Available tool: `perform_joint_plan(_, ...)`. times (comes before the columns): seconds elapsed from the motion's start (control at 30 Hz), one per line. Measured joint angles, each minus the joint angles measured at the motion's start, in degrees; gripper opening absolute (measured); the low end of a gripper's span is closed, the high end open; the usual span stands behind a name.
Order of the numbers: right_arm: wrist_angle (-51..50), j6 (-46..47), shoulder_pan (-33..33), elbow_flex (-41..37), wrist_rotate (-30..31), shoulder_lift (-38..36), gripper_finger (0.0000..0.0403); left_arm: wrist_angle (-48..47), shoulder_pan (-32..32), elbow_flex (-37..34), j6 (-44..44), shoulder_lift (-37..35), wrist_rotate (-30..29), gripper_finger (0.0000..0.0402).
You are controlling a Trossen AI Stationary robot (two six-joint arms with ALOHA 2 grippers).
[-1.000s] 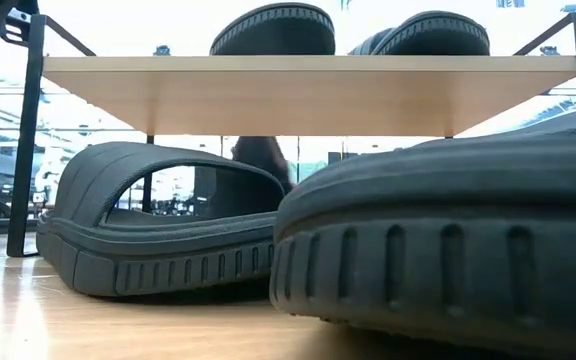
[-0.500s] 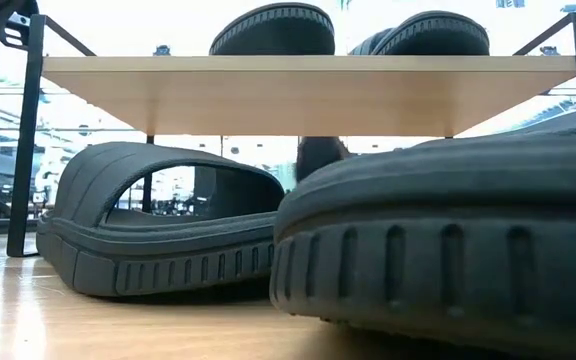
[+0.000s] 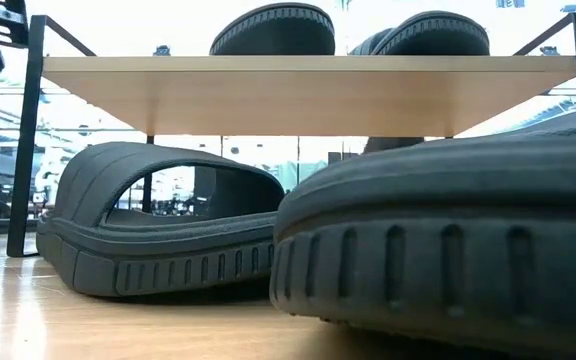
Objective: Pick and place slides into the shelf
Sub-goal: Put the black slide under the shelf
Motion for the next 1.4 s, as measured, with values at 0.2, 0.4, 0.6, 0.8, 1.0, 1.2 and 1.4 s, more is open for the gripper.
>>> perform_joint_plan(0.2, 7.2, -6.7, -0.3, 0.0, -2.9, 0.1, 0.0090, -9.9, -5.2, 5.4, -11.5, 7.4, 0.5, 0.0026)
perform_joint_plan(0.4, 7.9, -9.4, -0.7, 0.0, -2.7, 0.1, 0.0088, -10.2, -6.4, 13.9, -14.9, 23.6, 0.1, 0.0026)
perform_joint_plan(0.6, 7.9, -8.3, -1.9, 0.0, -2.5, 0.1, 0.0088, -10.3, -4.2, 24.5, -15.9, 41.1, -2.3, 0.0026)
perform_joint_plan(0.8, 7.9, -8.2, -3.3, -0.1, -2.5, 0.1, 0.0088, -12.0, 1.7, 32.9, -16.2, 51.9, -5.7, 0.0026)
perform_joint_plan(1.0, 7.9, -8.1, -3.7, -0.1, -1.3, 0.1, 0.0088, -14.0, 8.8, 41.8, -16.1, 57.1, 1.9, 0.0026)
perform_joint_plan(1.2, 8.0, -8.1, -2.9, -0.1, 13.9, 0.1, 0.0088, -21.2, 12.5, 54.4, -11.4, 65.7, 3.7, 0.0026)
perform_joint_plan(1.4, 8.0, -8.5, -0.6, -0.1, 25.7, 0.1, 0.0088, -33.4, 14.4, 70.2, -11.0, 74.6, 3.1, 0.0027)
